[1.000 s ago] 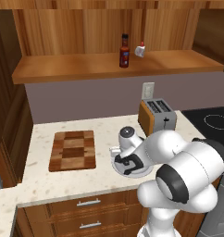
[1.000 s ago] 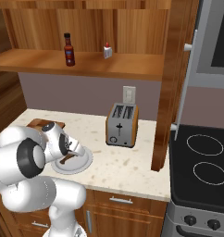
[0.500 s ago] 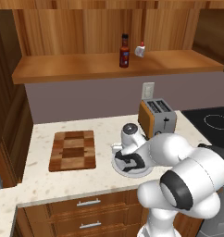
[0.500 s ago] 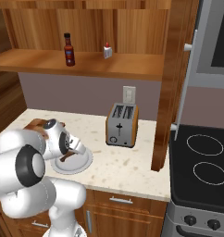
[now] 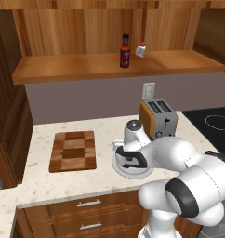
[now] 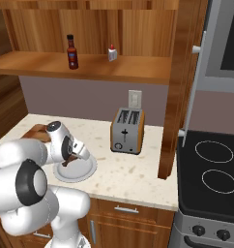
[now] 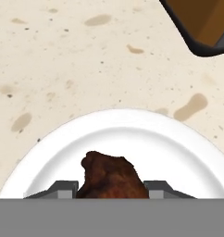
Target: Pick the chicken drumstick from the plate and place it on the cutting board. Then pick the condiment bottle from the cabinet and place it next to the cutting board.
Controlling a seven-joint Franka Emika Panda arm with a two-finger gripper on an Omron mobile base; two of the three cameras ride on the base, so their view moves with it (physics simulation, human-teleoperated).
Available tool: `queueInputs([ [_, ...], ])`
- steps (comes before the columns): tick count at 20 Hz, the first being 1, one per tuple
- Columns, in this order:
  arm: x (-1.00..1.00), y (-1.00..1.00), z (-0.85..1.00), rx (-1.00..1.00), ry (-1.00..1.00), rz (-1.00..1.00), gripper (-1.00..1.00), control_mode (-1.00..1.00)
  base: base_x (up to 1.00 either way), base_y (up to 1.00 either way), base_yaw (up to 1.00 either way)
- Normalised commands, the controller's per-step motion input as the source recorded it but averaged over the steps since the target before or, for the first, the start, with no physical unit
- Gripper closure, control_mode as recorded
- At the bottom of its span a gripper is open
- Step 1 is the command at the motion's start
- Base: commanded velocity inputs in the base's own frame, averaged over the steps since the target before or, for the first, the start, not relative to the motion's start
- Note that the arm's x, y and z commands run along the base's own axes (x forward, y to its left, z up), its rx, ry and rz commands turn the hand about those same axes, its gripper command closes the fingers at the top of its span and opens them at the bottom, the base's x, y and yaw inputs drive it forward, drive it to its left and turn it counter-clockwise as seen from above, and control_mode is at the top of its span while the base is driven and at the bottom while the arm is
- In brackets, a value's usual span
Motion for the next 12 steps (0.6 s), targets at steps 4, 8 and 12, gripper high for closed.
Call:
queueInputs([
  [4, 0.00, 0.00, 0.15, 0.00, 0.00, -0.01, 1.00, -1.00, 0.00, 0.00, 0.00],
  [8, 0.00, 0.01, 0.19, 0.00, 0.00, -0.01, 1.00, -1.00, 0.00, 0.00, 0.00],
  [12, 0.00, 0.10, 0.21, 0.00, 0.00, 0.00, 1.00, -1.00, 0.00, 0.00, 0.00],
])
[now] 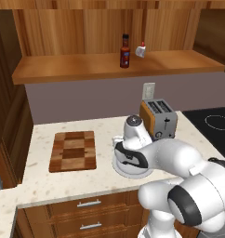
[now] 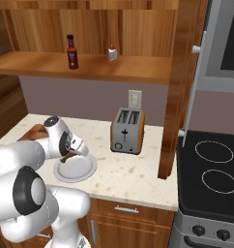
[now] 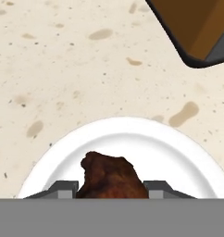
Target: Pick the chicken drumstick from the plate and place it on the cutting board. Then pick the condiment bottle from the cabinet and place it next to the cutting board.
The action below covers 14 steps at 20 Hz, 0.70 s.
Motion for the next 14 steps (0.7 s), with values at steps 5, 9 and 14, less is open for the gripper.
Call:
queueInputs([
  [5, 0.00, 0.15, 0.18, 0.00, 0.00, 0.00, 1.00, -1.00, 0.00, 0.00, 0.00],
  [9, 0.00, 0.18, 0.16, 0.00, 0.00, 0.00, 1.00, -1.00, 0.00, 0.00, 0.00],
  [14, 0.00, 0.24, 0.12, 0.00, 0.00, 0.00, 1.00, -1.00, 0.00, 0.00, 0.00],
])
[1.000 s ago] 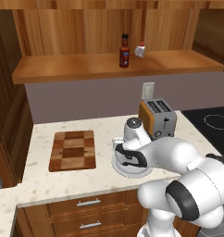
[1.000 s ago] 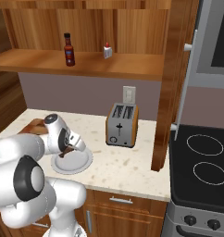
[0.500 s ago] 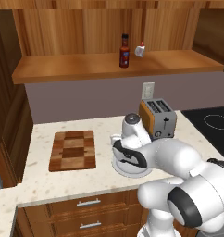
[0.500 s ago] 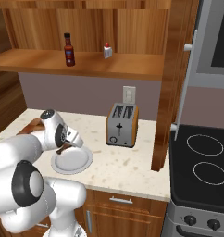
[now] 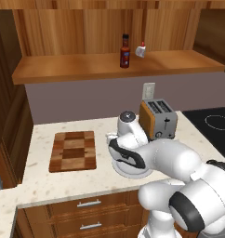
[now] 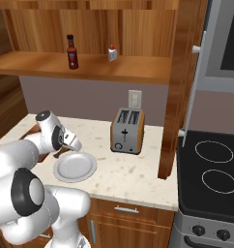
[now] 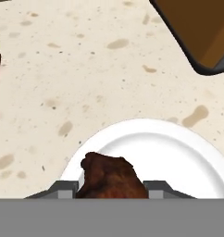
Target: Pick the chicken drumstick from the plate and place it on the cutting board. Then pick the condiment bottle from the cabinet and place it next to the cutting board.
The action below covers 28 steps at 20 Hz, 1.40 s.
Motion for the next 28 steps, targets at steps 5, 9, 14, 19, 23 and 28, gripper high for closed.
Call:
queueInputs([
  [5, 0.00, 0.34, 0.04, 0.00, 0.00, 0.00, 1.00, -1.00, 0.00, 0.00, 0.00],
  [9, 0.00, 0.37, 0.01, 0.00, 0.00, 0.00, 1.00, -1.00, 0.00, 0.00, 0.00],
  [14, 0.00, 0.38, 0.00, 0.00, 0.00, 0.00, 1.00, -1.00, 0.00, 0.00, 0.00],
  [19, 0.00, 0.39, 0.00, 0.00, -0.01, 0.00, 1.00, -1.00, 0.00, 0.00, 0.00],
  [23, 0.00, 0.42, 0.00, 0.00, -0.02, 0.00, 1.00, -1.00, 0.00, 0.00, 0.00],
  [28, 0.00, 0.40, 0.00, 0.00, -0.03, 0.00, 1.00, -1.00, 0.00, 0.00, 0.00],
])
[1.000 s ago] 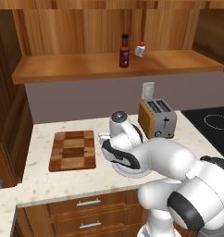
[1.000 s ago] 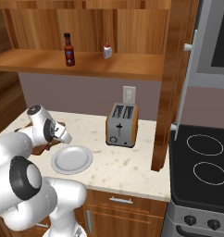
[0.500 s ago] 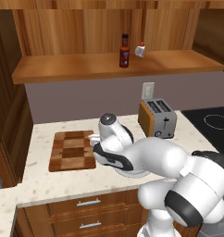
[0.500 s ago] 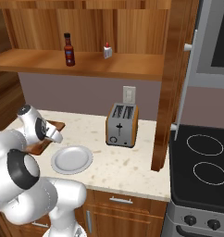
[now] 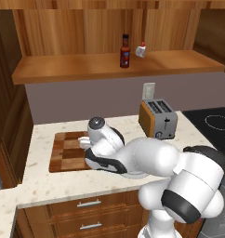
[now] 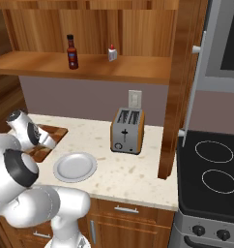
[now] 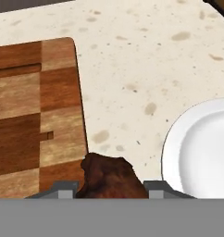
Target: Pick the chicken drumstick from the plate and place it on the cutting board. Then pick the condiment bottle from the cabinet and place it next to the cutting board.
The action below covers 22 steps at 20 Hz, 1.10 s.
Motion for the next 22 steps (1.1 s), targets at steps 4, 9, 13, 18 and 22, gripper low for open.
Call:
queueInputs([
  [4, 0.00, 0.40, 0.00, 0.02, -0.05, 0.00, 1.00, -1.00, 0.00, 0.00, 0.00],
  [9, 0.01, 0.31, 0.00, 0.02, -0.06, -0.01, 1.00, -1.00, 0.00, 0.00, 0.00],
  [13, 0.12, 0.15, 0.00, 0.00, -0.08, -0.03, 1.00, -1.00, 0.00, 0.00, 0.00],
  [18, 0.26, 0.15, 0.00, 0.00, -0.04, -0.05, 1.00, -1.00, 0.00, 0.00, 0.00],
  [22, 0.21, 0.09, -0.02, 0.00, 0.00, -0.05, 1.00, -1.00, 0.00, 0.00, 0.00],
])
